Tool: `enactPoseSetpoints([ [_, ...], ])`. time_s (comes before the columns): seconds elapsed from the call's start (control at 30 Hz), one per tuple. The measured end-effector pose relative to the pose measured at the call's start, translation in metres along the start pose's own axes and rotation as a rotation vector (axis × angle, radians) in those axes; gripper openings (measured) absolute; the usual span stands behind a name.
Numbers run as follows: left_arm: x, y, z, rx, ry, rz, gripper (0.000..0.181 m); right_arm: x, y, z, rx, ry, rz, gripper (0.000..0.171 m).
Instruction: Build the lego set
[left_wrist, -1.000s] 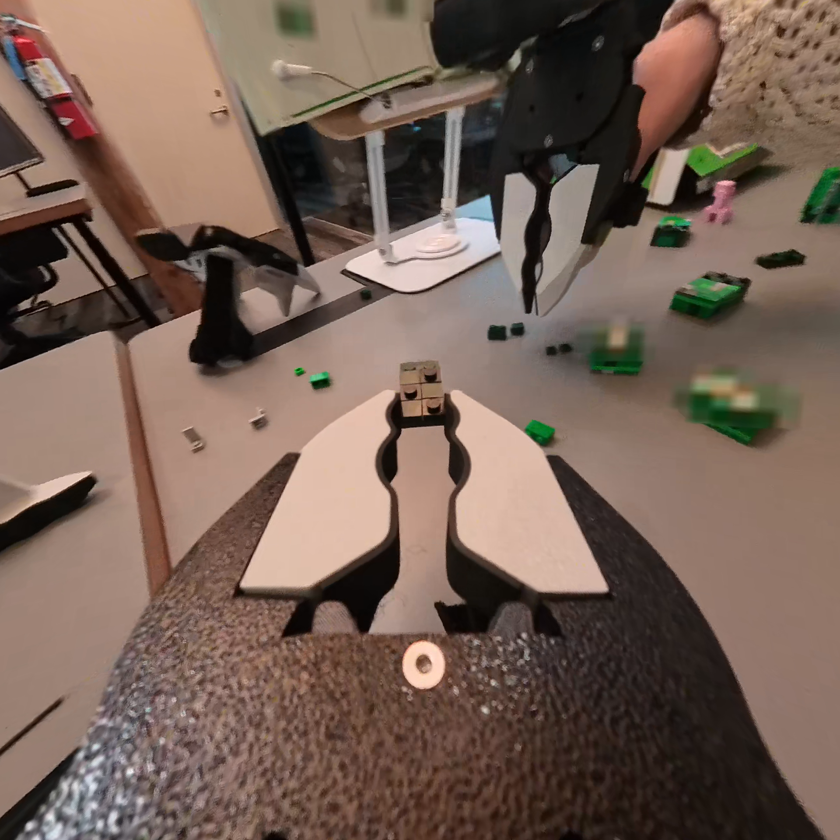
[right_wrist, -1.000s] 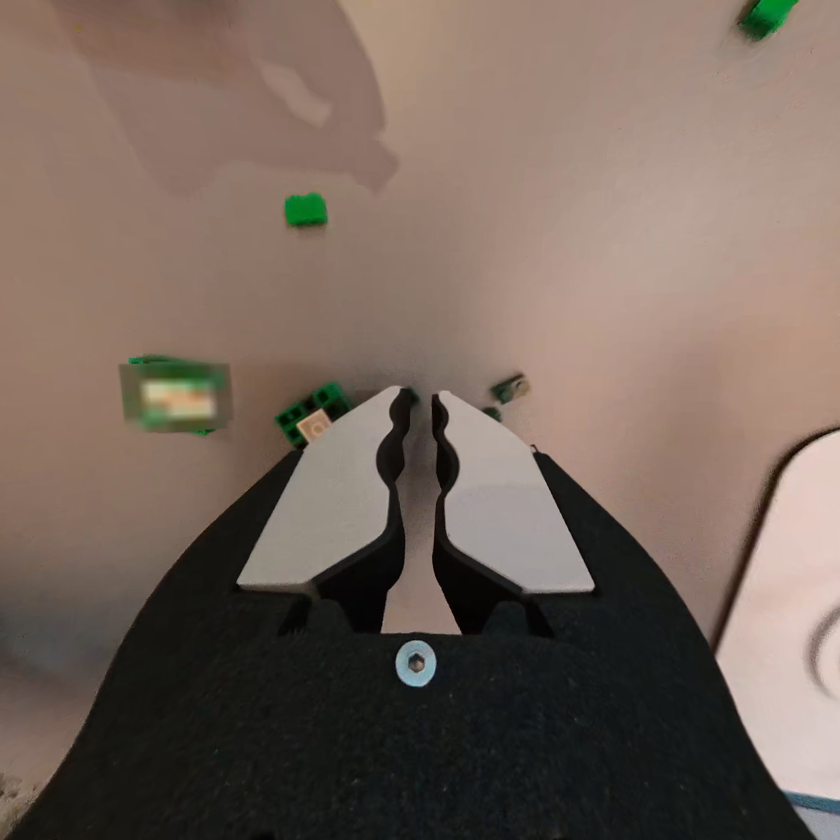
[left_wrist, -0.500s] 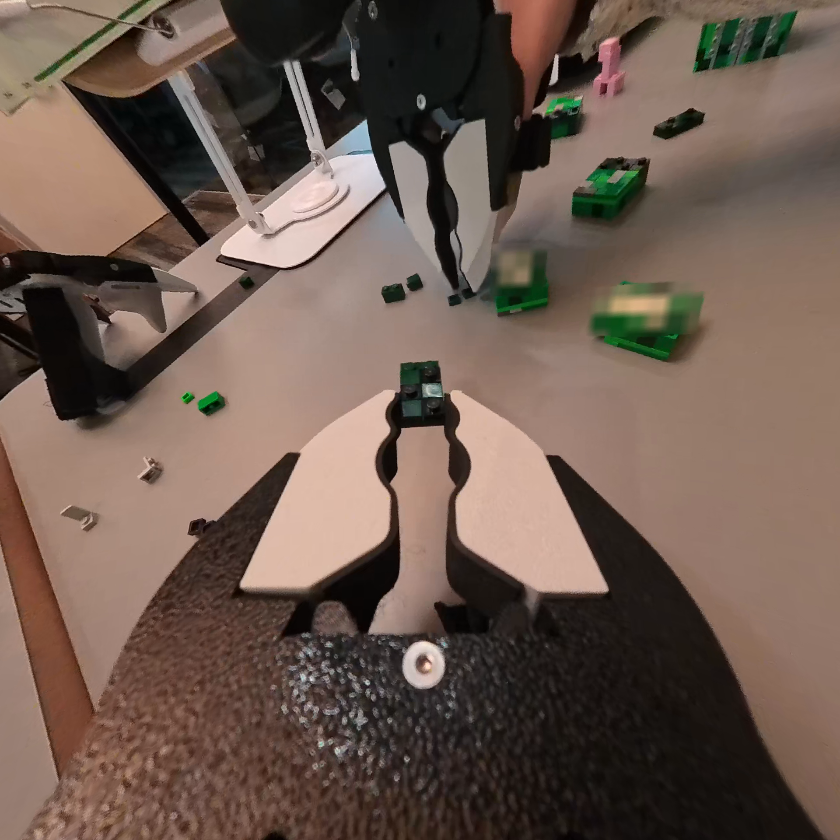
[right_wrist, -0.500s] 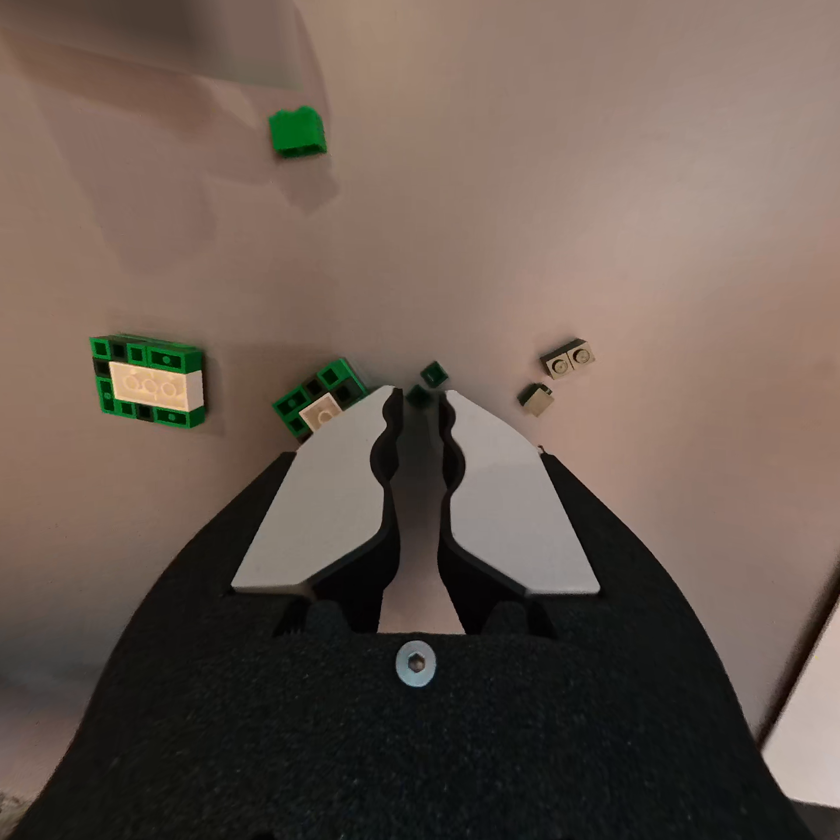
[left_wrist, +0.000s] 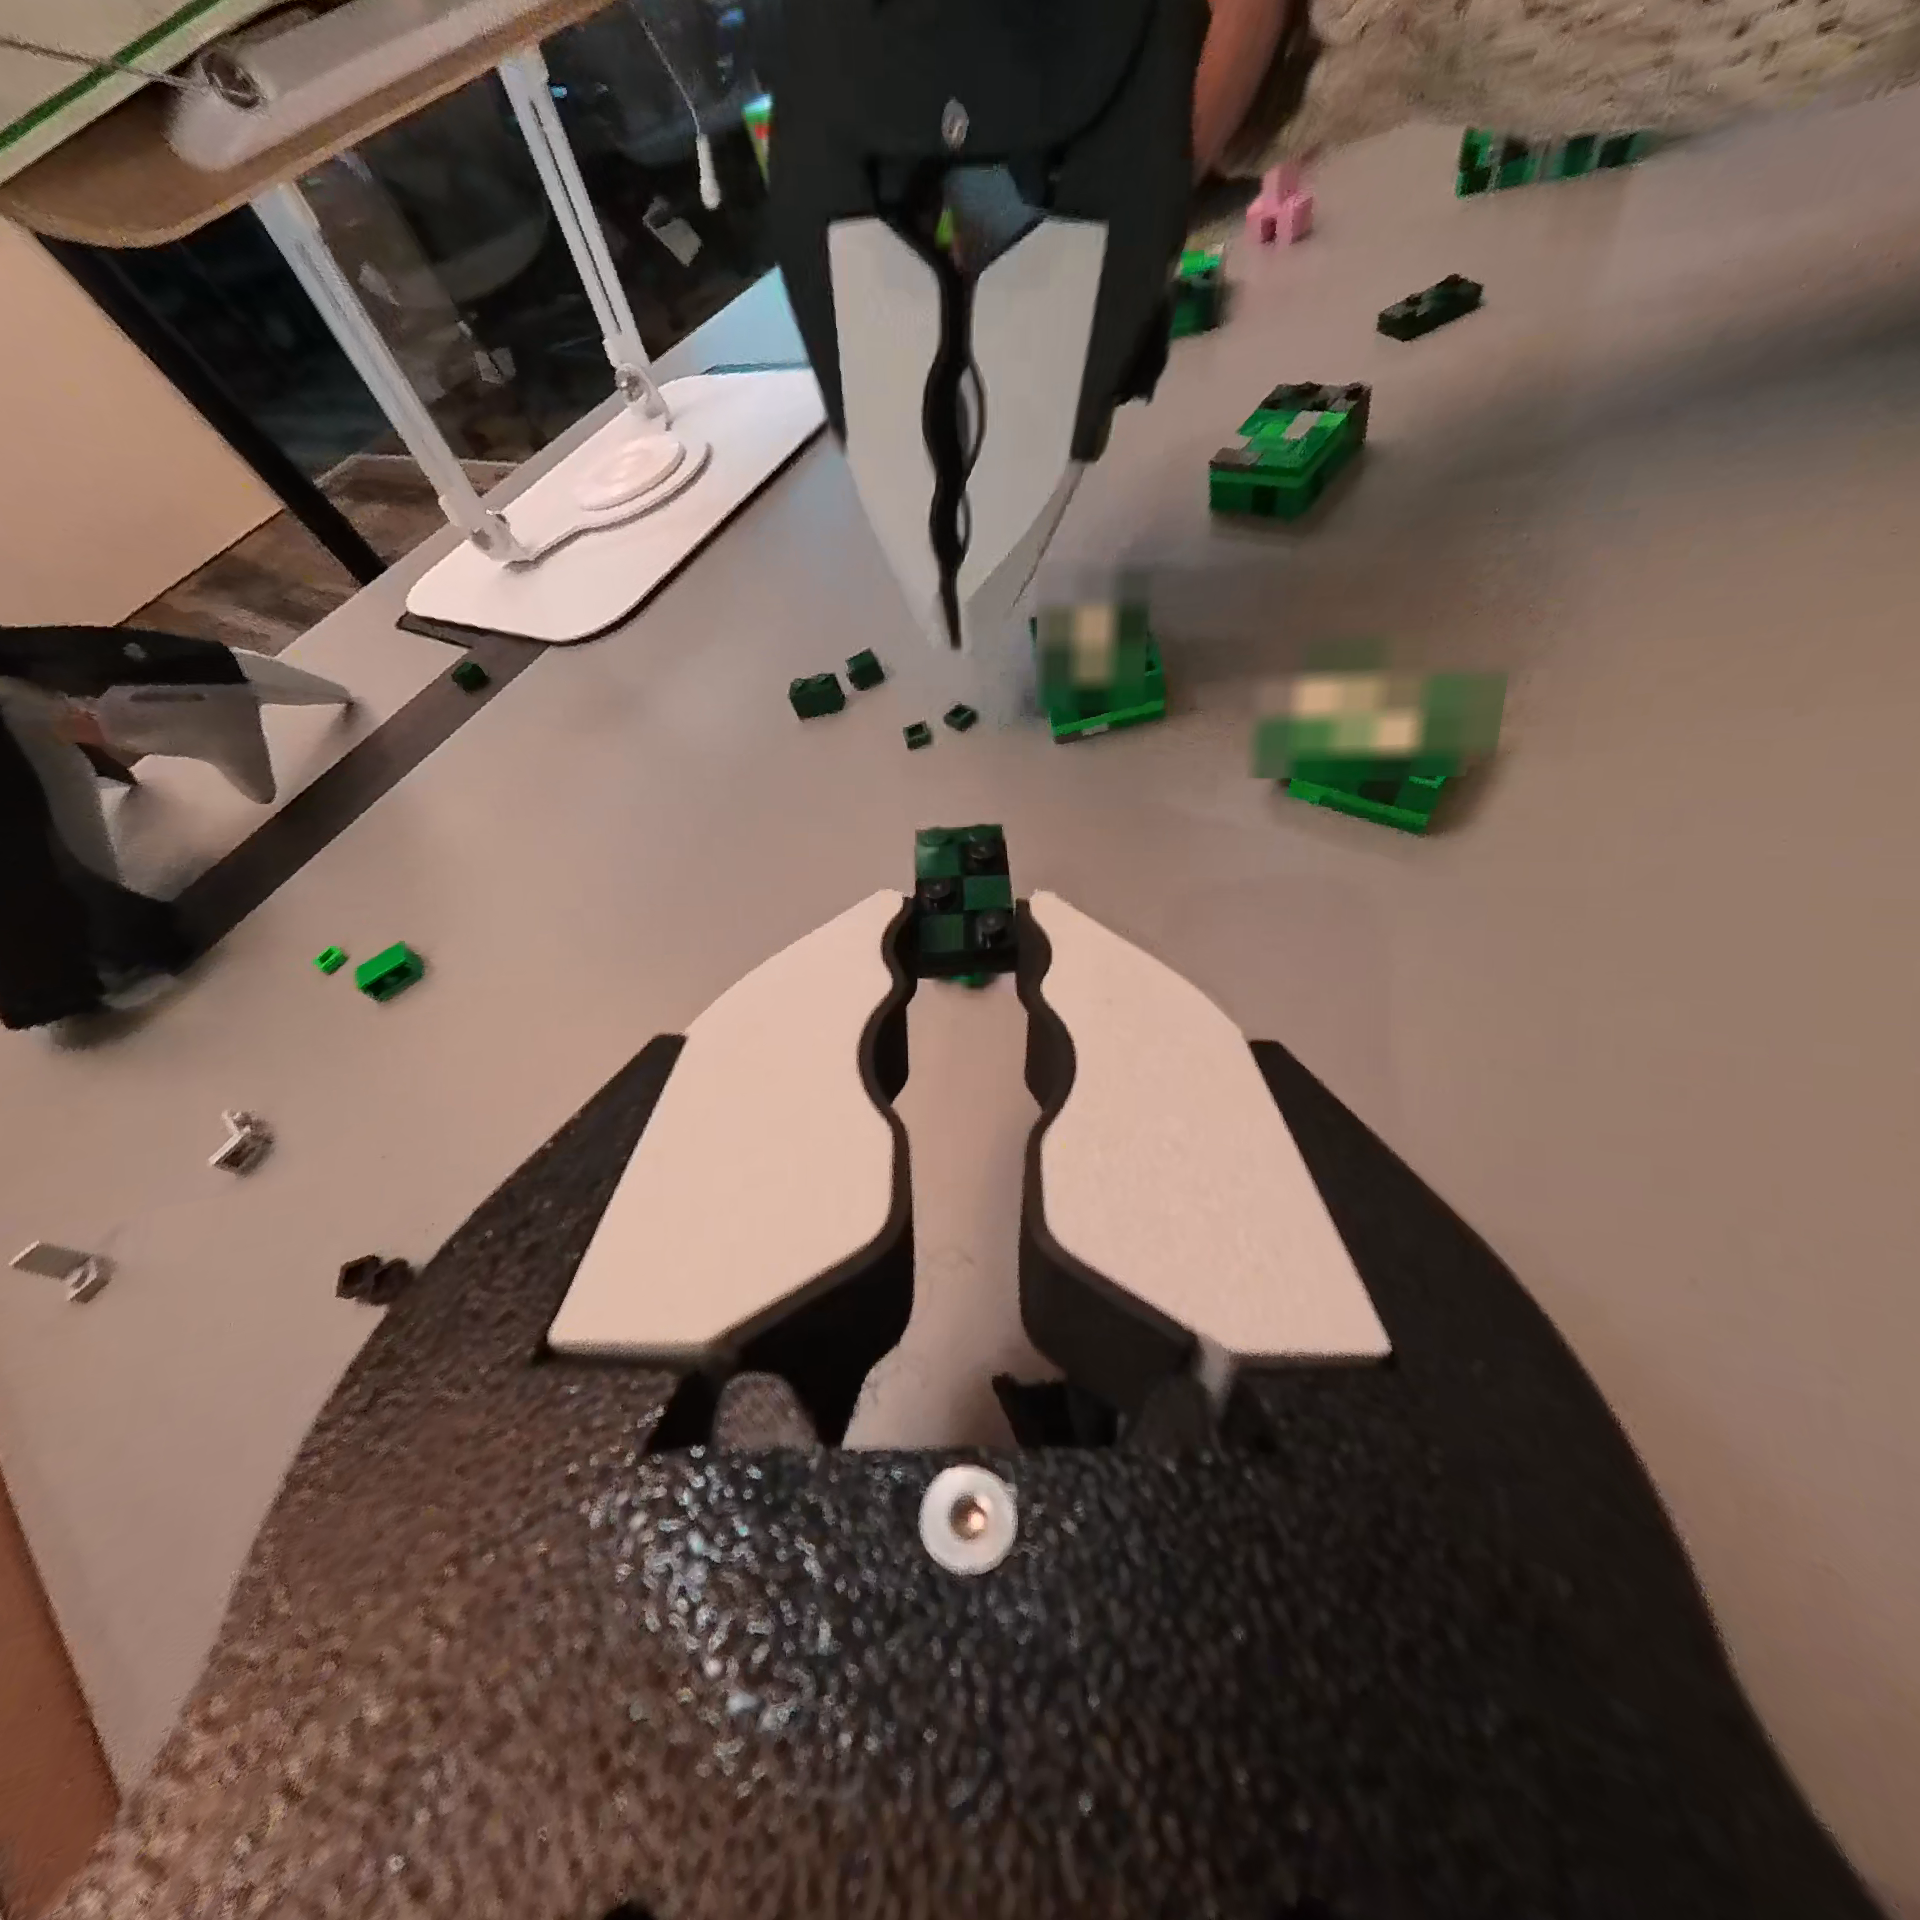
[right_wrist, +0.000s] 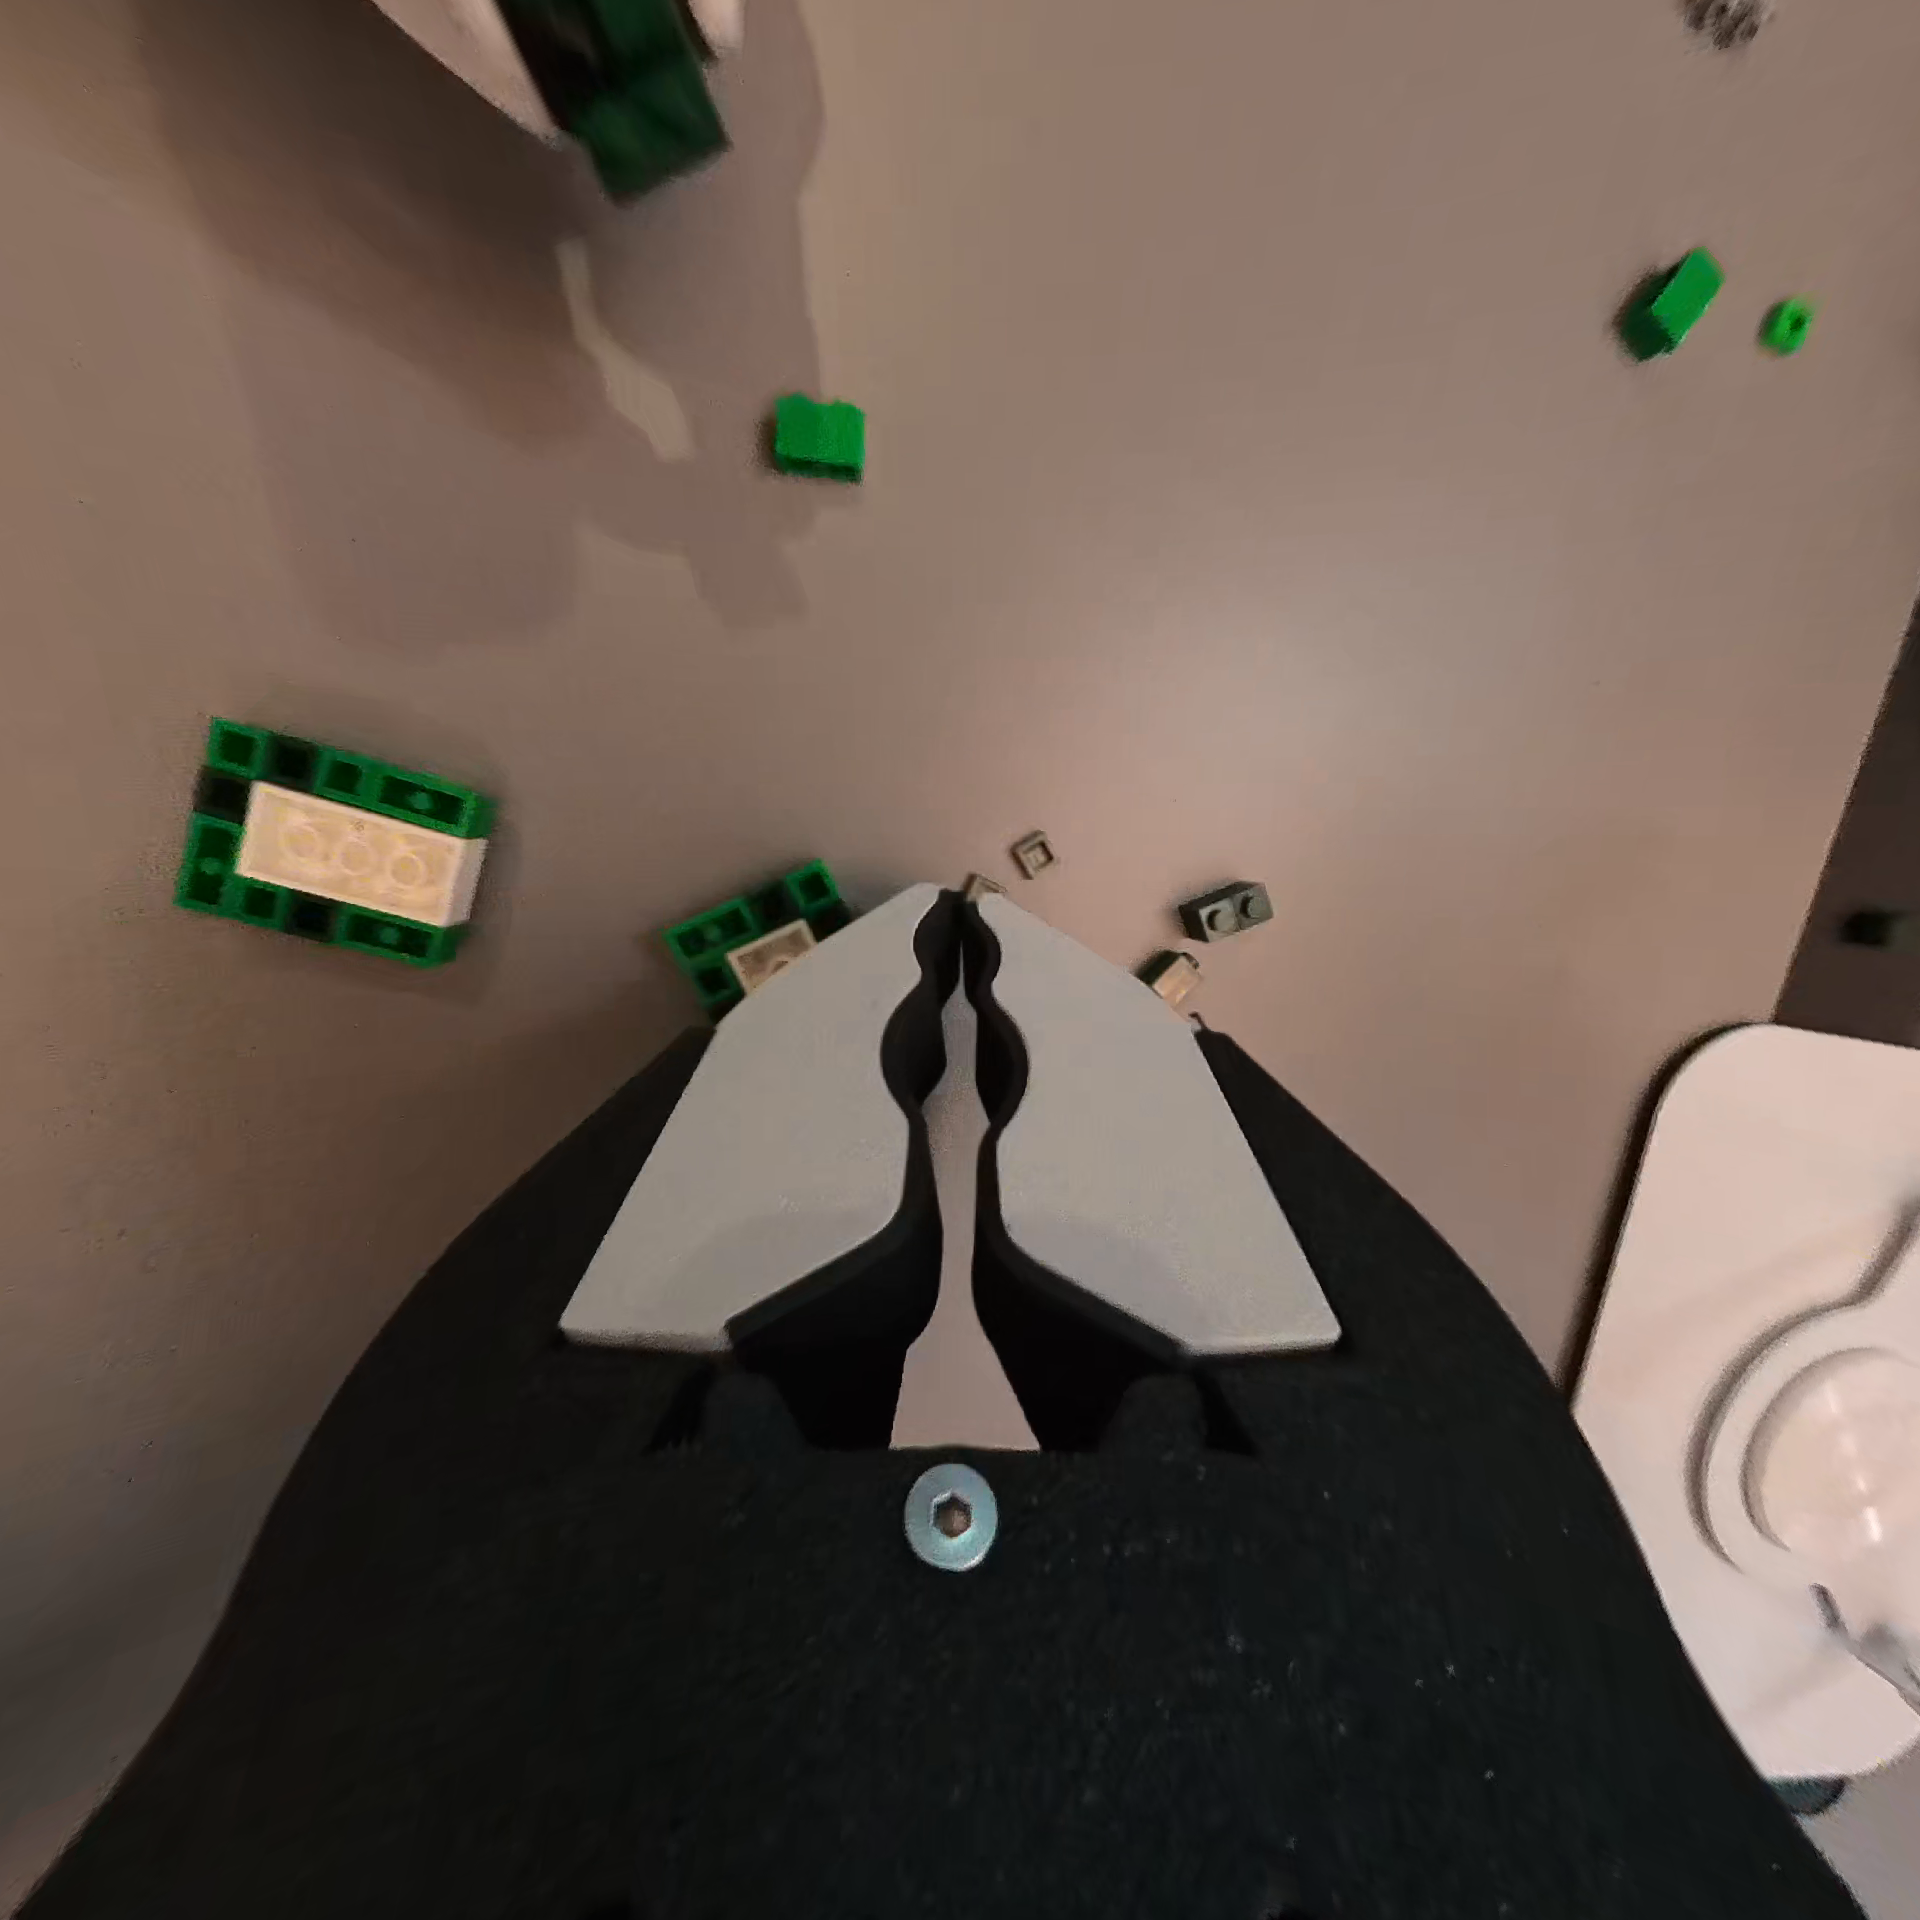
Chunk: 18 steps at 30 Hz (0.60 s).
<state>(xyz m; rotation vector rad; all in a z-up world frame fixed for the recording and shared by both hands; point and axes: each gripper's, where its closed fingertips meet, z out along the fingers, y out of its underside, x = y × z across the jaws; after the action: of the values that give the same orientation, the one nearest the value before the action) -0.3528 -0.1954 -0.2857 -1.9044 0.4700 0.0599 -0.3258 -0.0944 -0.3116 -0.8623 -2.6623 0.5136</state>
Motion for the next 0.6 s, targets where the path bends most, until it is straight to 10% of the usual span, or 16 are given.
enactPoseSetpoints([
  [0.6,0.005,0.006,0.004,-0.04,0.019,0.035,0.017,0.02,0.004,0.031,-0.025,-0.056,0.269,0.009],
])
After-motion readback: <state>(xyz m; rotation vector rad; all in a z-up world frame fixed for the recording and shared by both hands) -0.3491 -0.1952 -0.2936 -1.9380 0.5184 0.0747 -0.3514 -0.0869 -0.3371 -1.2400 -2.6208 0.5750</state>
